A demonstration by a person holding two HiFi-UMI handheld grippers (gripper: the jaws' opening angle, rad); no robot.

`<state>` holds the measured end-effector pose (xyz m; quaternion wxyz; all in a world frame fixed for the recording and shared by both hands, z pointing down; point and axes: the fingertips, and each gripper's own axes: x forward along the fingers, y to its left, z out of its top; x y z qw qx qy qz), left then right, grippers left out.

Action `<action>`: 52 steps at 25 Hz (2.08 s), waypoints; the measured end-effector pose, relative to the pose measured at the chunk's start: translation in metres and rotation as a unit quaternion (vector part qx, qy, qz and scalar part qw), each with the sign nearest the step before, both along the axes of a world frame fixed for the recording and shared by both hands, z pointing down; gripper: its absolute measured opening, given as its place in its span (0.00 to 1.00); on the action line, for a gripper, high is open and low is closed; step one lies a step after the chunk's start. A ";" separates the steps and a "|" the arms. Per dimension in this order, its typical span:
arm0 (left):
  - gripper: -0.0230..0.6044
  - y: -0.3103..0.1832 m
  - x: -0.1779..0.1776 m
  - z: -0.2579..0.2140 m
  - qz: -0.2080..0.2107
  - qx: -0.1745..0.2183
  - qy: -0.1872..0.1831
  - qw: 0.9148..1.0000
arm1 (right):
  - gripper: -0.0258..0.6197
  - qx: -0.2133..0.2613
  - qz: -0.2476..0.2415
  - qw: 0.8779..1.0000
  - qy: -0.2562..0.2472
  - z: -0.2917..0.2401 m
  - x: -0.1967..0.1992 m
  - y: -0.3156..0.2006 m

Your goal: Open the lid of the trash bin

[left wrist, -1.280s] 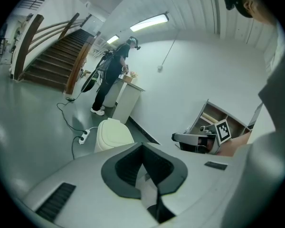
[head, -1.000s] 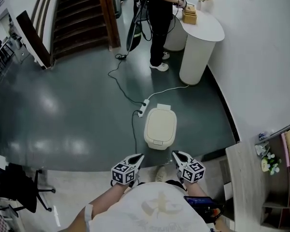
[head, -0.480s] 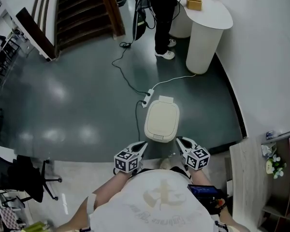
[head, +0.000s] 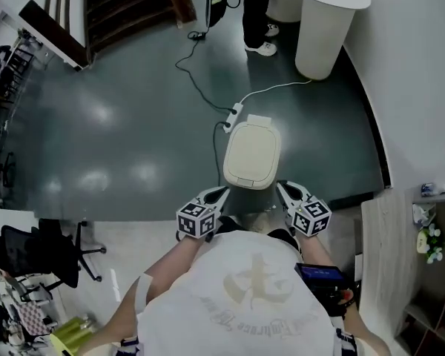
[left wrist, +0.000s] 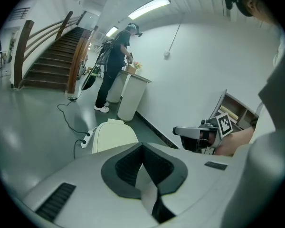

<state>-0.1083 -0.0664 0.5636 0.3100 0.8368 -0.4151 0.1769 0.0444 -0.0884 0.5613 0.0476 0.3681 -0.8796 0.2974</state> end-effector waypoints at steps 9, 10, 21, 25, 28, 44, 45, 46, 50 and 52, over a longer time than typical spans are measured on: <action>0.06 -0.008 0.019 0.033 0.014 -0.033 -0.008 0.999 | 0.05 -0.022 0.000 1.000 0.006 0.020 0.007 0.009; 0.06 -0.010 0.019 0.037 0.015 -0.036 -0.010 0.999 | 0.05 -0.024 0.000 1.000 0.006 0.021 0.006 0.008; 0.06 -0.012 0.025 0.082 0.033 -0.079 -0.028 0.996 | 0.05 -0.054 0.019 0.998 0.003 0.042 0.011 -0.002; 0.06 -0.014 0.026 0.100 0.035 -0.096 -0.036 0.994 | 0.05 -0.063 0.017 0.998 0.007 0.050 0.009 -0.004; 0.06 -0.017 0.028 0.112 0.038 -0.106 -0.040 0.993 | 0.05 -0.066 0.012 0.998 0.009 0.055 0.005 -0.008; 0.06 -0.036 0.034 0.174 0.063 -0.143 -0.129 0.979 | 0.05 -0.085 -0.007 0.996 0.007 0.080 0.004 -0.010; 0.06 -0.036 0.035 0.176 0.062 -0.146 -0.131 0.979 | 0.05 -0.086 -0.009 0.996 0.007 0.081 0.004 -0.012; 0.06 -0.037 0.035 0.177 0.061 -0.148 -0.133 0.978 | 0.05 -0.086 -0.011 0.996 0.006 0.081 0.003 -0.012; 0.06 -0.036 0.036 0.180 0.064 -0.156 -0.140 0.976 | 0.05 -0.091 -0.014 0.996 0.004 0.081 0.000 -0.012; 0.06 -0.036 0.037 0.181 0.068 -0.159 -0.146 0.974 | 0.05 -0.094 -0.012 0.995 0.003 0.082 0.001 -0.011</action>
